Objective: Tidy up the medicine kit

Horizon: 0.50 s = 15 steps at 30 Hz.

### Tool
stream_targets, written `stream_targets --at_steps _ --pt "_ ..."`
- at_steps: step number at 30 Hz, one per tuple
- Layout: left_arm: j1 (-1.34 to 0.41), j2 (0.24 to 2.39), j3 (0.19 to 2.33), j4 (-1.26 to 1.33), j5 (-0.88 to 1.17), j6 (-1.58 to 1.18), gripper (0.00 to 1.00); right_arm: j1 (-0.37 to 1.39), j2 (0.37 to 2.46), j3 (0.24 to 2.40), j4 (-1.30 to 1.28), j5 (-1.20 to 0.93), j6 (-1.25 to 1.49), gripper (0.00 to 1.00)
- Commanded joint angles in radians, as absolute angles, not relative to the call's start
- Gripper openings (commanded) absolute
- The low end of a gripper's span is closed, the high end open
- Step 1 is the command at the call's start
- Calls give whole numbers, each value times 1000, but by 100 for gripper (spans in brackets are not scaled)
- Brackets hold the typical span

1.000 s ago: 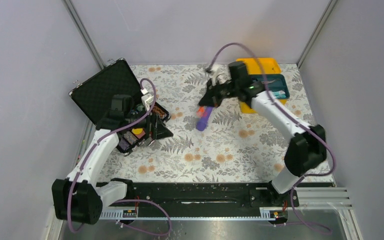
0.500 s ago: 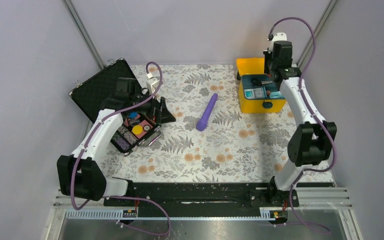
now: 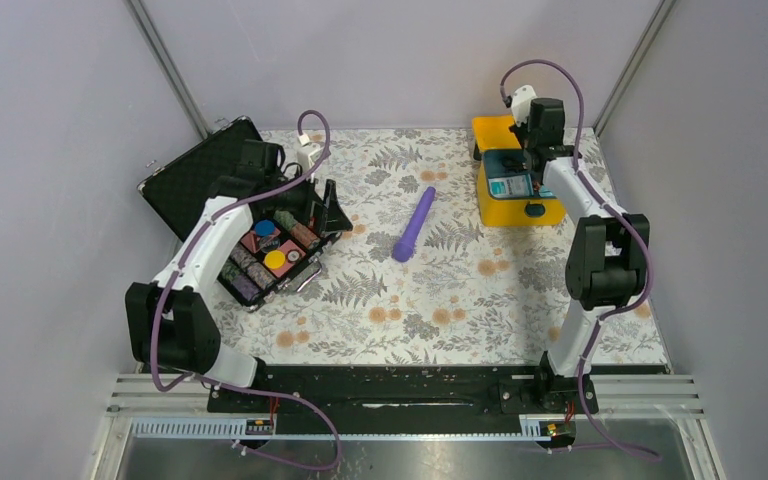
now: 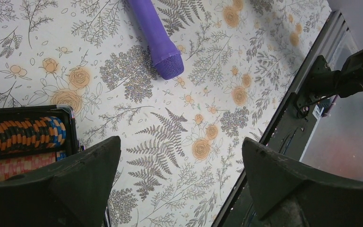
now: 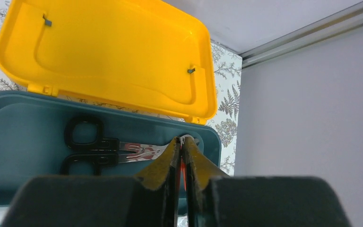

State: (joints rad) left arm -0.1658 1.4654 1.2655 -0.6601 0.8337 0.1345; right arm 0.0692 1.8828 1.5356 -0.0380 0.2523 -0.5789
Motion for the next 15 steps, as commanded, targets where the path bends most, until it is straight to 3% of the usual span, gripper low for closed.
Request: stream_targets --at_steps 1,5,15 --pt "-165 1483 1324 -677 838 151 99 75 1903 1561 -64 215 -624 16" --pt "-166 1497 1339 -677 855 143 99 75 1941 1647 -204 197 -565 30" --pt "-166 1514 1340 -674 896 126 99 77 1866 1782 -476 -103 -308 58"
